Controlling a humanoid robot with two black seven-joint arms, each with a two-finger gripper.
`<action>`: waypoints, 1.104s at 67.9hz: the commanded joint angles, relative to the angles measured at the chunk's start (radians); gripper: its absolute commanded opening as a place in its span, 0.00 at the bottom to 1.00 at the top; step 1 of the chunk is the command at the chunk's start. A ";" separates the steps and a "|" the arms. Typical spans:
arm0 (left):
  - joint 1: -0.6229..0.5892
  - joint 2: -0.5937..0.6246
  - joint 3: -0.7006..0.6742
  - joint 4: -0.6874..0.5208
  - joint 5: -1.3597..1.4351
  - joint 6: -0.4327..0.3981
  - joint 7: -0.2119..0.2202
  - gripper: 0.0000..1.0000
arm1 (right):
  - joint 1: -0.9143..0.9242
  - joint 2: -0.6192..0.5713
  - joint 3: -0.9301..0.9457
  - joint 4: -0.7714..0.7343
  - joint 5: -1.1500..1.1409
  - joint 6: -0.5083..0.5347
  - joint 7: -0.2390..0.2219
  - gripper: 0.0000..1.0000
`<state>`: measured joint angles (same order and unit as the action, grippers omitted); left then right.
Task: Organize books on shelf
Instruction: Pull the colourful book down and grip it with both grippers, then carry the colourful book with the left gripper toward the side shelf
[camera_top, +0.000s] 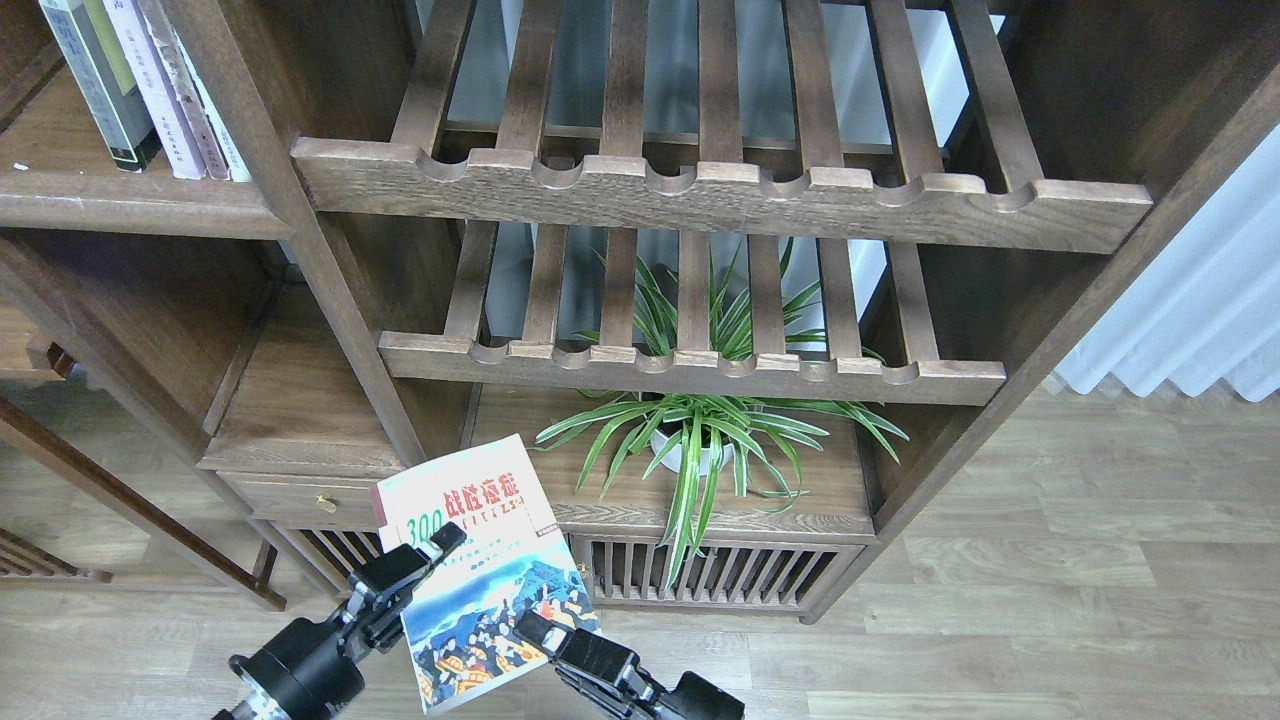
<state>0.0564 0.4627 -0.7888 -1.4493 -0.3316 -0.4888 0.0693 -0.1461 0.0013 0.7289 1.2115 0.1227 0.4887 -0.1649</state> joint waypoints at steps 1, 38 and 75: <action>-0.001 0.008 -0.096 0.023 0.005 0.000 0.014 0.06 | 0.016 -0.001 0.000 0.002 -0.020 0.000 0.013 1.00; 0.043 0.137 -0.363 -0.026 0.037 0.000 0.012 0.06 | 0.019 -0.001 0.004 0.002 -0.018 0.000 0.015 1.00; 0.048 0.122 -0.323 -0.019 0.042 0.000 0.014 0.06 | 0.007 -0.001 0.003 -0.038 -0.006 0.000 0.034 0.28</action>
<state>0.1047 0.5846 -0.8042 -1.4706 -0.2897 -0.4884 0.0818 -0.1376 -0.0009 0.7338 1.1995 0.1077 0.4890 -0.1390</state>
